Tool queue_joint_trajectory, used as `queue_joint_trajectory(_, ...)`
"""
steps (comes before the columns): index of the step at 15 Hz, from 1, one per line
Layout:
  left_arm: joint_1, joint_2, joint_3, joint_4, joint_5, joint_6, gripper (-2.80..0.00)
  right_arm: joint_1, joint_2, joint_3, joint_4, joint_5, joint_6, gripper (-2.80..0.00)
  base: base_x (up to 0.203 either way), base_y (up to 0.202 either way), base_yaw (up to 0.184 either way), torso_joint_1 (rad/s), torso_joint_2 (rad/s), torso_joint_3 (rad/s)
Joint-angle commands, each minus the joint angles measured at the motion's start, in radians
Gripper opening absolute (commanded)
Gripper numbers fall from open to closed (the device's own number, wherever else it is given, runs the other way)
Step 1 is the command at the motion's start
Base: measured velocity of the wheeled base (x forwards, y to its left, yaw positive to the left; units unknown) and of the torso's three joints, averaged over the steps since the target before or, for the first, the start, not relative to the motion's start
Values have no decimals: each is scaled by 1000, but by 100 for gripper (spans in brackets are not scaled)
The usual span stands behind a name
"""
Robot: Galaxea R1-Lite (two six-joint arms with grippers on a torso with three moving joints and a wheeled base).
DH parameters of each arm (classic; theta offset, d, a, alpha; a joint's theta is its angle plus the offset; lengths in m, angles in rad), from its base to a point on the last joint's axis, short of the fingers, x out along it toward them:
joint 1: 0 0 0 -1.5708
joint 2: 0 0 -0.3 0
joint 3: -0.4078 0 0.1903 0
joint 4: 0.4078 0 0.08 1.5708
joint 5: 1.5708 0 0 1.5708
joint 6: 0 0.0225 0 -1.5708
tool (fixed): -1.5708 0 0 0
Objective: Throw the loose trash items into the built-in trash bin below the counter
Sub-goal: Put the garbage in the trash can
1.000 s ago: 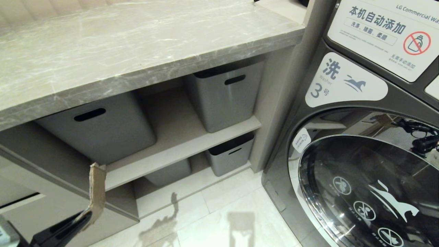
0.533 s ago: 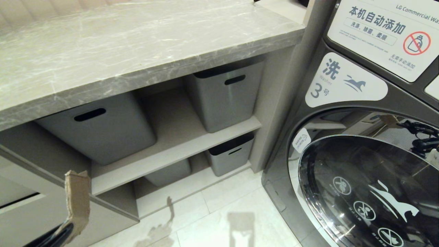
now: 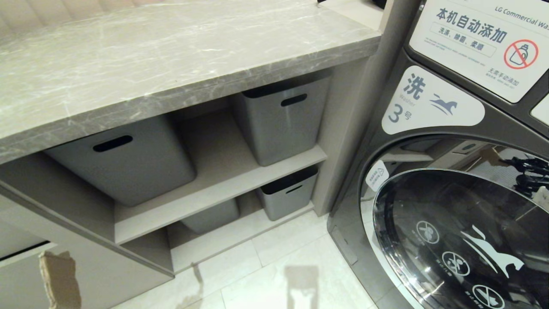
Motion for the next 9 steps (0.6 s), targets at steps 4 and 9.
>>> queue_joint_trajectory(4,24,-214,0,216,66,-33,-280,0,-1,0,0,0,-1,-280,0,0,0,0,0,0)
queue_joint_trajectory(9,33,-336,0,283,72,-50,-280,0,-2,0,0,0,-1,-280,0,0,0,0,0,0)
